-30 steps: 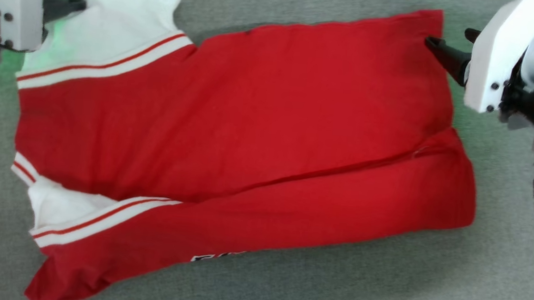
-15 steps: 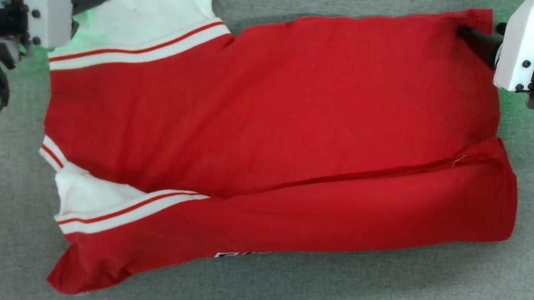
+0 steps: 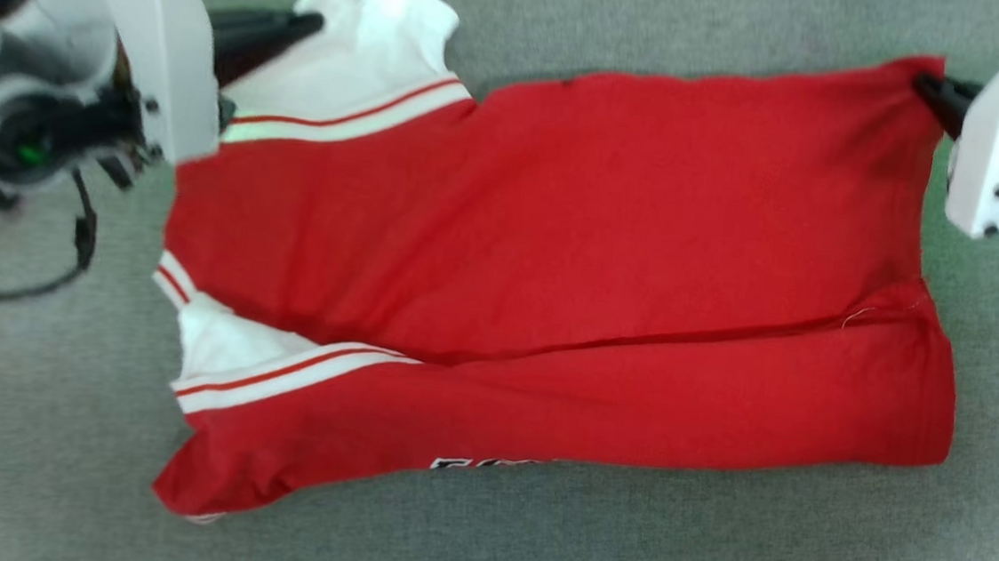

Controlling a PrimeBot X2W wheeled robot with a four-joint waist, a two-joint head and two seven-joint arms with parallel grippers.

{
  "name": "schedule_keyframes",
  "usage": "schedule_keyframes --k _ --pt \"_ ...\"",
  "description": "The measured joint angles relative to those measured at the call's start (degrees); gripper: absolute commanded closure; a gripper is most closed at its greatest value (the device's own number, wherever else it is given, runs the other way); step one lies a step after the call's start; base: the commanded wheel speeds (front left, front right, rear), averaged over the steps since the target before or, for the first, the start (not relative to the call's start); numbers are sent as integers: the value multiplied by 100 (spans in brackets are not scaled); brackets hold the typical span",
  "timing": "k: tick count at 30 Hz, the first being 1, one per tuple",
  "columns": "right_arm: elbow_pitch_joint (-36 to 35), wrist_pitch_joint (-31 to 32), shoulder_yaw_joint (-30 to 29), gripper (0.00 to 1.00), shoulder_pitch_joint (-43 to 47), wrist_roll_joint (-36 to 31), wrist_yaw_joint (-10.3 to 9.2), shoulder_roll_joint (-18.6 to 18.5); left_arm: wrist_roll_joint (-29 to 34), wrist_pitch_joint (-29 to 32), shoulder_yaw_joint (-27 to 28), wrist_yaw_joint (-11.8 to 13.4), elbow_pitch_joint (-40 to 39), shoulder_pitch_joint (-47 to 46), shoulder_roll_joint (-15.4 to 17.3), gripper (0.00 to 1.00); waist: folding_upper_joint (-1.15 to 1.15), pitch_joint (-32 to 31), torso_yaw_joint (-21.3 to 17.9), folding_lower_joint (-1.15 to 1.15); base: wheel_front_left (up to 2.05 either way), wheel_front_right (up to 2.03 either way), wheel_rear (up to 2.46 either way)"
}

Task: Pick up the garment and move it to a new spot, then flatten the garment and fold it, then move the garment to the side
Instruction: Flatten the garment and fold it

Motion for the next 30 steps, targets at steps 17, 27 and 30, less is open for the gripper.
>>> schedule_keyframes --k 17,27,30 --pt "-1679 -307 -160 100 2542 864 -1 -1146 -26 -2076 -370 1 -2480 1867 1222 100 0 -1101 484 0 0 0 0" --pt "-2383 -383 -907 100 3833 946 0 -1096 311 -3383 -538 0 -3012 3144 1661 100 0 -1229 715 0 0 0 0" --pt "-2458 -405 -1060 100 4003 844 -1 -966 375 -3648 -556 0 -2948 3387 1671 100 0 -1161 726 0 0 0 0"
